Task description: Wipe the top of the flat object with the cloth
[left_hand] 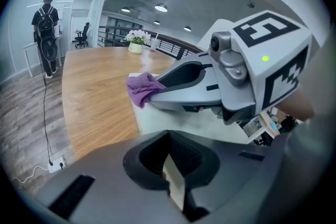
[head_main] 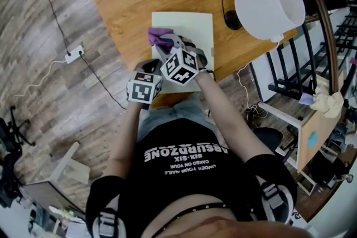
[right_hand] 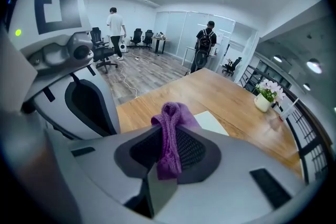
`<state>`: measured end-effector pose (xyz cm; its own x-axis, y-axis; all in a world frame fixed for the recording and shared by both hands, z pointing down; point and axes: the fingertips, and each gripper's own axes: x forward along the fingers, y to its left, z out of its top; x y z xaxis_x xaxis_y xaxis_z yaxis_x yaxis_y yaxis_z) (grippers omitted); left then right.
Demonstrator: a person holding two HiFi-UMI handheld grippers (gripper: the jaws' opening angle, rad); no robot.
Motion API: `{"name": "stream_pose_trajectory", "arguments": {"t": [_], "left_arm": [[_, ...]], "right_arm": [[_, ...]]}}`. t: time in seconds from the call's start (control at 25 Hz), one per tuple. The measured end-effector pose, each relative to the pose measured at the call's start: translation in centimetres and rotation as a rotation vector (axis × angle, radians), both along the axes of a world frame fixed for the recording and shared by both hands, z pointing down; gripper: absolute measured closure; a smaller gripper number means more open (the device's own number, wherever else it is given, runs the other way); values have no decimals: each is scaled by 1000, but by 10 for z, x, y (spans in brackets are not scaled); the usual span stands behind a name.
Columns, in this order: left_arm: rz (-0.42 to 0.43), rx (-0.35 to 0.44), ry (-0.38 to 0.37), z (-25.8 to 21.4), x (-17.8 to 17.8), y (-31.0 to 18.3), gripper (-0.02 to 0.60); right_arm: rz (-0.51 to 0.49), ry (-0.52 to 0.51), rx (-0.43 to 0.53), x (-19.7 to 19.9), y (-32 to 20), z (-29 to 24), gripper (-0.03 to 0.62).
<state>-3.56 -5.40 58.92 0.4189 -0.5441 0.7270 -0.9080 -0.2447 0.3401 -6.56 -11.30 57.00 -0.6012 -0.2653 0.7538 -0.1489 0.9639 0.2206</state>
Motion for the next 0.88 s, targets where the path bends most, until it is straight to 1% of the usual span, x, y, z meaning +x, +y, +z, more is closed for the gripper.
{"name": "stream_pose_trajectory", "arguments": {"t": [0.16,0.28,0.88], "left_arm": [[5,21,-33,-2,1,0,565],[-2,32,-48,-1,2,-1,565],[-31,43,-76,-1,-1,-1,565]], "right_arm": [[-35,12,55,2,0,-1,510],[-43,22,67,6,-4,-1,510],[34,51,57,41,-21,-2,510]]}}
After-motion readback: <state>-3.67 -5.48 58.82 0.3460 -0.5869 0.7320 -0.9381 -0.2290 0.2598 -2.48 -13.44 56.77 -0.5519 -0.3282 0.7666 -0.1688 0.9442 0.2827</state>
